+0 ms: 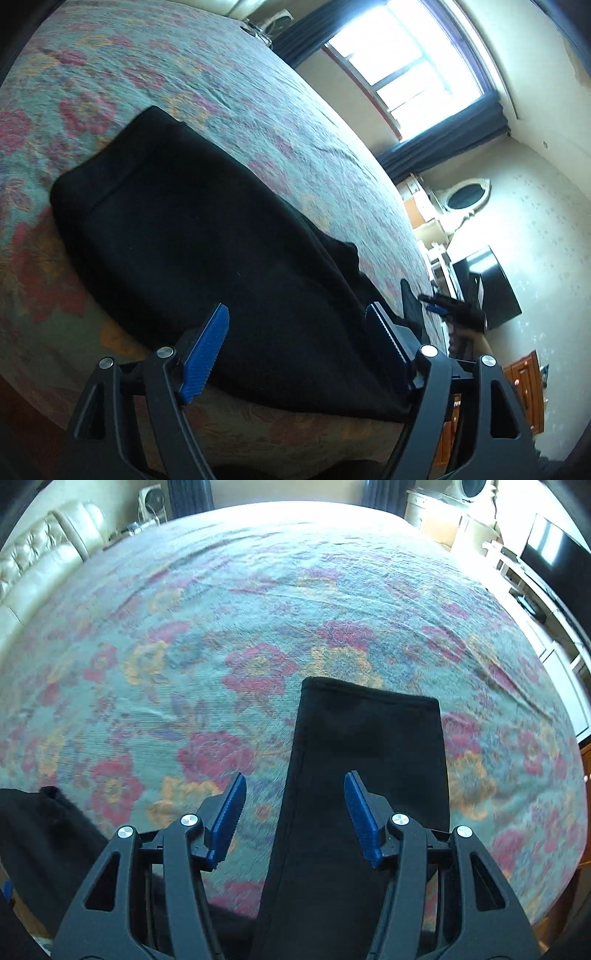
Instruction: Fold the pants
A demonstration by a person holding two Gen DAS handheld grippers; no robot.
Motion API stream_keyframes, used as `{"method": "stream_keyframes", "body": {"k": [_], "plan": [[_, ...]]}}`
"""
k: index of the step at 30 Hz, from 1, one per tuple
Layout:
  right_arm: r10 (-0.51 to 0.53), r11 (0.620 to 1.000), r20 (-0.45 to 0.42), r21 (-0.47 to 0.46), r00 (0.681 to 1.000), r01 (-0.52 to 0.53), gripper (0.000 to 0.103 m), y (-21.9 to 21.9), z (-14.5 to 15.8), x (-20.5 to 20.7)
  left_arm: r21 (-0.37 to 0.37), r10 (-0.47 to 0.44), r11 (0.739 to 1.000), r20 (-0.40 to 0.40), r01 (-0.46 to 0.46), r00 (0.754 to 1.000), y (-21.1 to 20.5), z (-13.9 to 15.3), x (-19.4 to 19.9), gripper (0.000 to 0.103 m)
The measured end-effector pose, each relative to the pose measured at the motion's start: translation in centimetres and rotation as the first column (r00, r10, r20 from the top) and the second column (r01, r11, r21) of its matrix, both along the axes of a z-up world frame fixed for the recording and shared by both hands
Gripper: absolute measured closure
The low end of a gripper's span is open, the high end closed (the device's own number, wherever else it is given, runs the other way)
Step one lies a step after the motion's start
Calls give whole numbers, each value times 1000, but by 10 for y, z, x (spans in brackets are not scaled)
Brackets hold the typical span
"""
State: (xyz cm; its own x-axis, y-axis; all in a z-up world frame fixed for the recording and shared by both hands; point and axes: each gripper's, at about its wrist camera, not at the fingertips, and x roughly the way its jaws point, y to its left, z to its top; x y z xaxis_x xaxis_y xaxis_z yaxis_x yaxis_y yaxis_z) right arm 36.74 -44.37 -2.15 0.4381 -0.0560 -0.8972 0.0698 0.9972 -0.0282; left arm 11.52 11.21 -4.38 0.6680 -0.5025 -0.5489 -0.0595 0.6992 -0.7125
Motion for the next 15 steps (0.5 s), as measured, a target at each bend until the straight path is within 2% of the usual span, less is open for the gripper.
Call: {"method": "stream_keyframes", "body": {"k": [1, 2, 4, 6, 8, 10, 13, 15], "plan": [[-2, 1000, 1, 30, 1000, 2, 48, -2, -2, 5, 5, -26, 1000, -7, 26, 1000, -7, -3, 2, 28], [-15, 994, 4, 110, 1000, 14, 47, -8, -2, 6, 9, -49, 999, -21, 49, 999, -12, -7, 3, 28], [-34, 943, 35, 332, 999, 20, 33, -29, 1, -6, 24, -73, 997, -31, 74, 997, -17, -13, 4, 28], [-35, 887, 55, 462, 998, 5, 31, -52, 11, -33, 49, -92, 994, -12, 93, 996, -20, -15, 5, 25], [-40, 849, 55, 528, 998, 5, 31, -83, 17, -70, 77, -108, 991, 1, 107, 994, -26, -14, 4, 24], [-97, 806, 38, 589, 995, 56, 31, -128, 20, -116, 66, -137, 989, 22, 136, 990, -35, -8, 10, 24], [-217, 717, 26, 683, 976, 141, 31, -200, 20, -188, 19, -212, 977, 57, 211, 976, -62, 3, 18, 24], [-296, 657, 6, 727, 955, 199, 31, -240, 16, -238, 22, -266, 964, 76, 265, 961, -89, 11, 22, 24]]}}
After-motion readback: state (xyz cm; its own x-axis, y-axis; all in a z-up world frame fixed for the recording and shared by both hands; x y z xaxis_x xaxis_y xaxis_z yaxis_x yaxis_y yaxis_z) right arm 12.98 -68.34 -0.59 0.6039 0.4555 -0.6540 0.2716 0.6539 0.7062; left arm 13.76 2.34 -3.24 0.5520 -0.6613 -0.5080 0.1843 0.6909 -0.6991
